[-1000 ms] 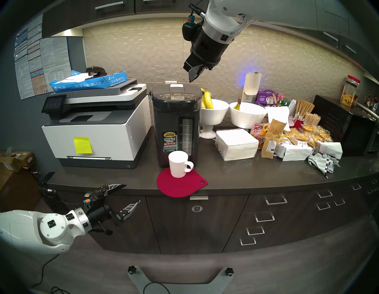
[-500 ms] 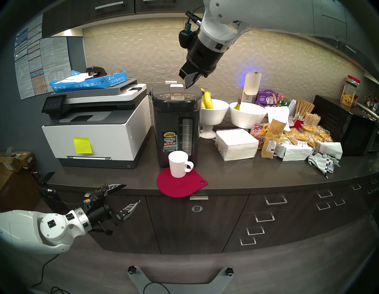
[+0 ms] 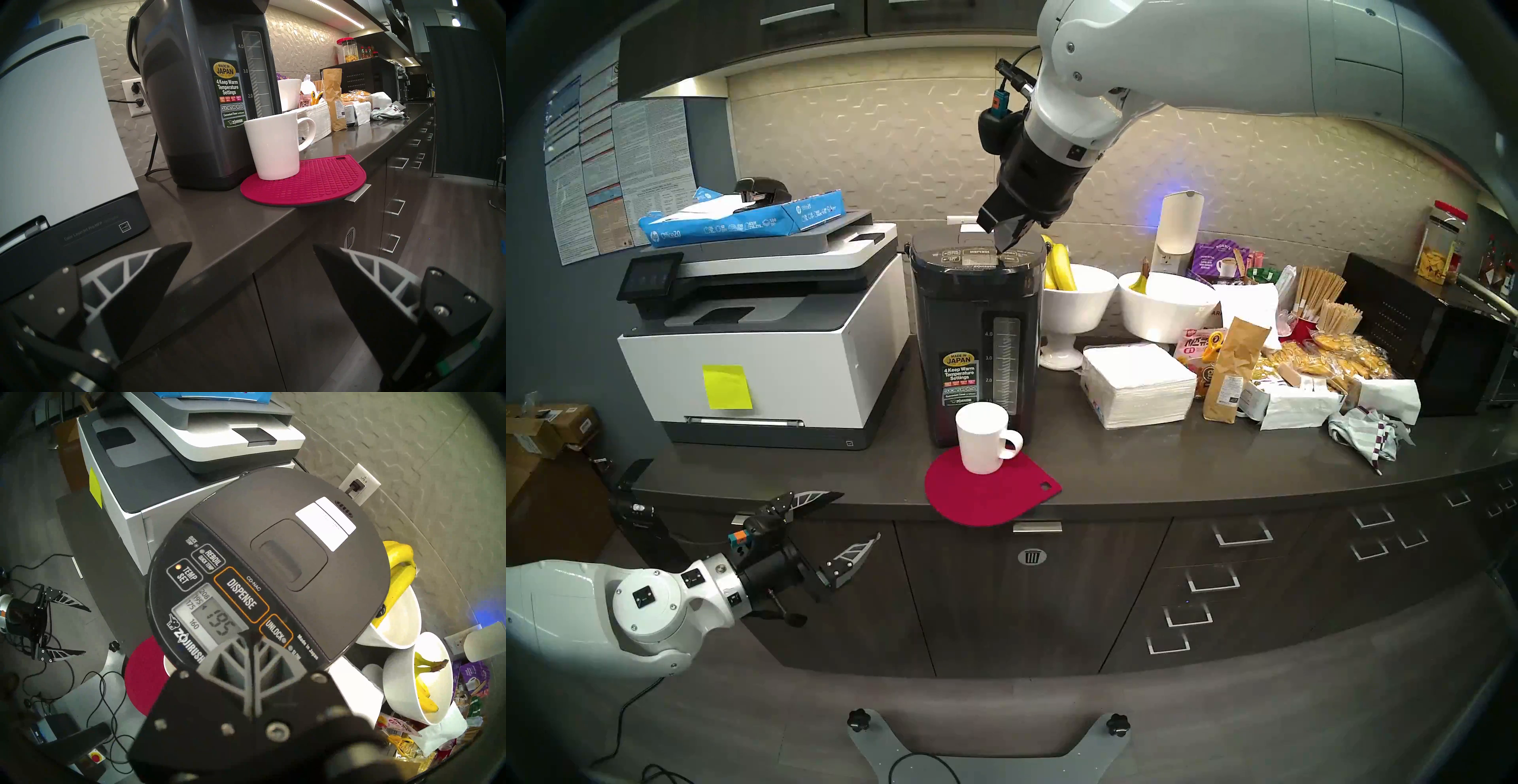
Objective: Press the water dispenser button and fill the cup
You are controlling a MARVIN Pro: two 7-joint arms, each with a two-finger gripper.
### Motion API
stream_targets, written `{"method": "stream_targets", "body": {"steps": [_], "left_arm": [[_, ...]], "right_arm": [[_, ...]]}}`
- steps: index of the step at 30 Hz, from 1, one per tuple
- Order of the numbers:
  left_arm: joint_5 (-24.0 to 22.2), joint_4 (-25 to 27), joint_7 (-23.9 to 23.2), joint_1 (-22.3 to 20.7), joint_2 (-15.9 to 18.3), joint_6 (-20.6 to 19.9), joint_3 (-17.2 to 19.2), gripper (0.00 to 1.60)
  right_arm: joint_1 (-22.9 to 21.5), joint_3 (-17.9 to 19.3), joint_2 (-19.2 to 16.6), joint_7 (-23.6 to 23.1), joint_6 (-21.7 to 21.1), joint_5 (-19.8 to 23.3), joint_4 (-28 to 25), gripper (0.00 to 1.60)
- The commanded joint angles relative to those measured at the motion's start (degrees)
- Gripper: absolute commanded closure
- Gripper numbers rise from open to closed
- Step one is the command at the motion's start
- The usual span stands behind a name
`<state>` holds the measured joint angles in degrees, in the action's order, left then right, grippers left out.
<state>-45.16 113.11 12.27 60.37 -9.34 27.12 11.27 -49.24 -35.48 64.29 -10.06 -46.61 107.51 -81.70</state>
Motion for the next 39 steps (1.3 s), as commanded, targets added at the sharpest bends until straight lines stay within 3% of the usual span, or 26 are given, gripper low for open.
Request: {"method": "stream_targets", "body": {"steps": [1, 21, 39], "left_arm": [[0.15, 0.19, -0.08, -0.47, -0.13, 0.40, 0.46, 0.00], [0.15, 0.18, -0.07, -0.55, -0.13, 0.42, 0.37, 0.00], [0.14, 0.18, -0.06, -0.64, -0.13, 0.44, 0.29, 0.00]], "right_arm": [[-0.47, 0.17, -0.25, -0.30, 0.64, -0.98, 2.00, 1.60], [0.44, -0.27, -1.20, -0.74, 0.72, -2.73, 2.27, 1.60], [1.57, 0.43, -1.12, 2.06, 1.01, -0.42, 0.36, 1.60]]}}
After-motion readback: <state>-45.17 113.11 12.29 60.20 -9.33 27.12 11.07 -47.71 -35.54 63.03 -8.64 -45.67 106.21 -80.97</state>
